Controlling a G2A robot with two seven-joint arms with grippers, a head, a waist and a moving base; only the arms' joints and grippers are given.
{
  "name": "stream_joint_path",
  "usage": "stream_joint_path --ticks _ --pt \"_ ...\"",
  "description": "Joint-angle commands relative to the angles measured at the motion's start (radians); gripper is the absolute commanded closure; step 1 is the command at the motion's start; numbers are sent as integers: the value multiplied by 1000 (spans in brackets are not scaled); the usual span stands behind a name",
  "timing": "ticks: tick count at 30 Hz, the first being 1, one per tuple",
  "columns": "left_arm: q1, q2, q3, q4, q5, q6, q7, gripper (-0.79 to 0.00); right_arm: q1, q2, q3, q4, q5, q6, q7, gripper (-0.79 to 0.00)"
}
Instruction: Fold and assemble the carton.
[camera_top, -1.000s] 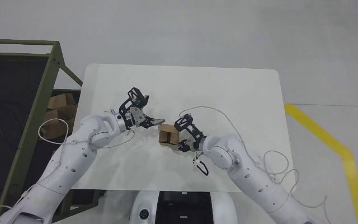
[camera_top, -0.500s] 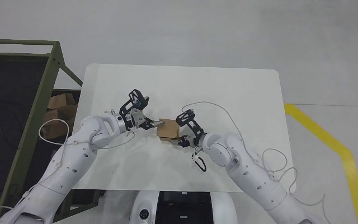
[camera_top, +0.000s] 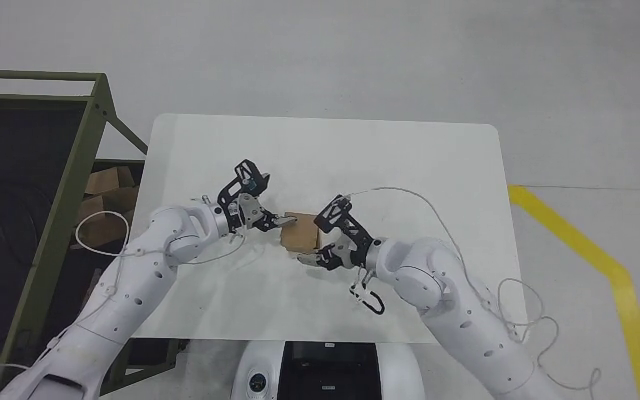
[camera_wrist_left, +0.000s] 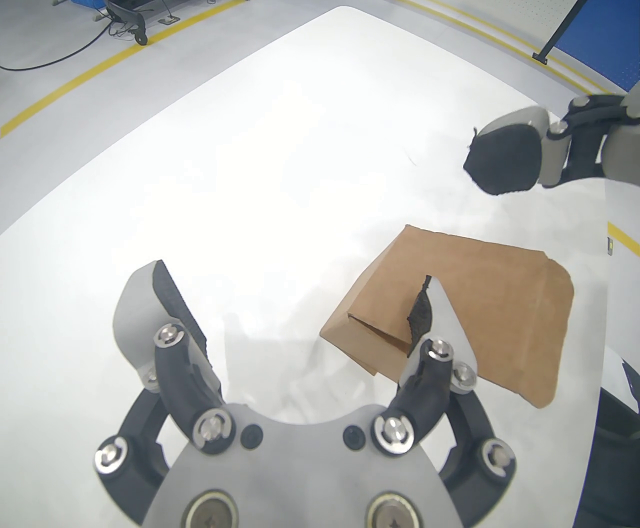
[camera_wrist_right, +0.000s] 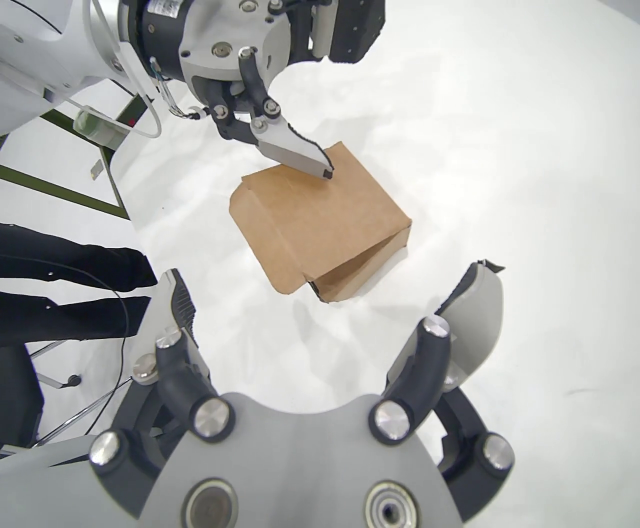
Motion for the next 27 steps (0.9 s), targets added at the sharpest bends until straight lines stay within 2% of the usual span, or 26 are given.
stream_joint_path --ticks 1,8,27 --pt "-2 -2 3 4 0 0 1 -785 7 -1 -14 -15 -50 30 37 -785" --pt "0 -8 5 11 5 -6 6 -785 66 -20 -85 19 -136 115 99 -785" --pt "12 -16 -9 -5 13 -26 -6 -785 119 -50 -144 70 -175 153 113 -785"
